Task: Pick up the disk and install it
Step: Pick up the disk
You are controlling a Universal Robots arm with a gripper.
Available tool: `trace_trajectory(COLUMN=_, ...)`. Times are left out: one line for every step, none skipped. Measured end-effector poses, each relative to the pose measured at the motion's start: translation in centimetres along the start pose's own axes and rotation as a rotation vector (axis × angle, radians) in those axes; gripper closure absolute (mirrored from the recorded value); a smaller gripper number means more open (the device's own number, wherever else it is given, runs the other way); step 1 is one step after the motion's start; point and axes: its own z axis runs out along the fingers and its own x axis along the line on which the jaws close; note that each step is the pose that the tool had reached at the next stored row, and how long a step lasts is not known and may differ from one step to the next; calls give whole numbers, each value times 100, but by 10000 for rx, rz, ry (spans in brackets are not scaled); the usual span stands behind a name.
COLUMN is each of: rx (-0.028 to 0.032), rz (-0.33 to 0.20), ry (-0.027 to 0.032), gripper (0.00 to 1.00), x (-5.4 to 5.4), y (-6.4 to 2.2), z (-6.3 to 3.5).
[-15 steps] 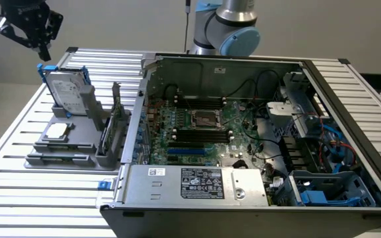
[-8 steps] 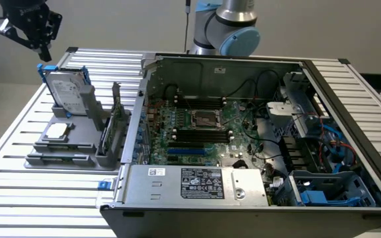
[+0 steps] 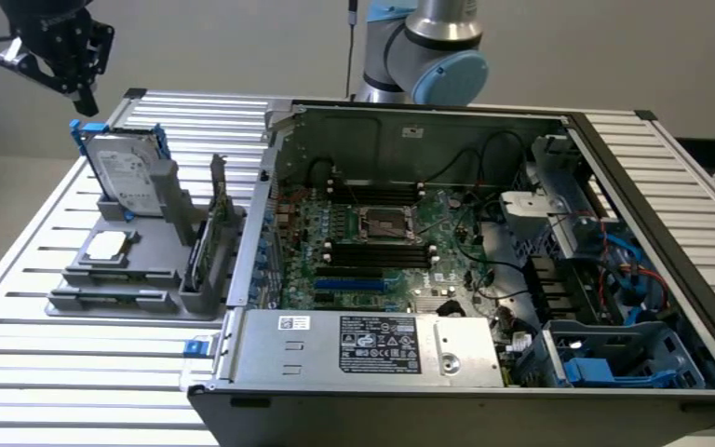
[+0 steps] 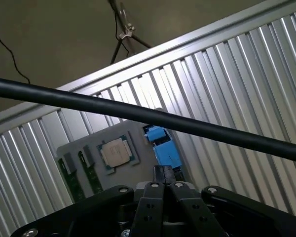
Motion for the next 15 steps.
trace_trajectory(rx=-8, rz=-100, ry=-20, gripper=89, x=0, y=0, z=1)
trace_trajectory(rx=-16, rz=-197, ry=-41, gripper=89, x=0, y=0, z=2)
trace_trajectory(rx=-23, rz=-289, ry=-64, gripper=89, x=0, y=0, z=3)
trace_trajectory(rx=-32, rz=-377, ry=-86, gripper=89, x=0, y=0, z=4)
trace_trajectory(rx=-39, rz=-461, ry=-108, gripper=89, x=-1, y=0, z=6)
trace_trajectory(rx=-48, rz=-543, ry=-132, gripper=89, x=-1, y=0, z=7)
trace_trajectory(rx=-56, rz=-616, ry=-155, gripper=89, x=-2, y=1, z=8)
trace_trajectory(rx=-64, rz=-679, ry=-175, gripper=89, x=-4, y=1, z=10)
trace_trajectory(rx=-72, rz=-736, ry=-193, gripper=89, x=-5, y=2, z=11)
trace_trajectory(rx=-77, rz=-788, ry=-209, gripper=89, x=-7, y=3, z=14)
trace_trajectory(rx=-81, rz=-835, ry=-224, gripper=89, x=-10, y=4, z=16)
trace_trajectory(rx=-85, rz=-873, ry=-237, gripper=89, x=-13, y=6, z=19)
trace_trajectory(rx=-89, rz=-902, ry=-248, gripper=89, x=-17, y=10, z=22)
trace_trajectory(rx=-92, rz=-926, ry=-255, gripper=89, x=-22, y=16, z=25)
trace_trajectory(rx=-91, rz=-940, ry=-257, gripper=89, x=-29, y=25, z=28)
